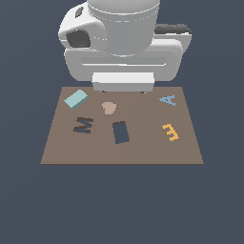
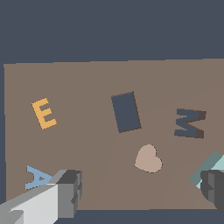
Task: Insert a designated object into the corresponding slot on a board.
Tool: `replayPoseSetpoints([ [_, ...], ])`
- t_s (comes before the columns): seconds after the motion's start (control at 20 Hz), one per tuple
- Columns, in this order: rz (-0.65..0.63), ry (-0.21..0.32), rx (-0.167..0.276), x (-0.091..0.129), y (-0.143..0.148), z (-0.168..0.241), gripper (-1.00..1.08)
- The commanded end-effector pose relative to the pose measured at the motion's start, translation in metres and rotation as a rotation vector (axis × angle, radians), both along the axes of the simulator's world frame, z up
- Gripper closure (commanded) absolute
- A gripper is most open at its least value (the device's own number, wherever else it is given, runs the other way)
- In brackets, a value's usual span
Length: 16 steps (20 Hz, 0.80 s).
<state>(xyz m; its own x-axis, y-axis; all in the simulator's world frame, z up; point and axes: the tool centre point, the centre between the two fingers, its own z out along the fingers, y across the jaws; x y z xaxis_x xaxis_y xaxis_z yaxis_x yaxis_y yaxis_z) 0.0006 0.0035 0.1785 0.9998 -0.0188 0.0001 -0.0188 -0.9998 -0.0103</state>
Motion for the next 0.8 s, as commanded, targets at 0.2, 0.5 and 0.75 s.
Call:
replayPoseSetpoints([
  [0.2,-0.022,0.0,0.0,0.0,-0.006,-0.004,-0.92],
  [0.5,-0.138,0.001,-0.003,-0.004,-0.037,-0.025,-0.92],
  [0.75,-0.314,0.001,-0.007,-0.017,-0.082,-0.055,-0.92],
])
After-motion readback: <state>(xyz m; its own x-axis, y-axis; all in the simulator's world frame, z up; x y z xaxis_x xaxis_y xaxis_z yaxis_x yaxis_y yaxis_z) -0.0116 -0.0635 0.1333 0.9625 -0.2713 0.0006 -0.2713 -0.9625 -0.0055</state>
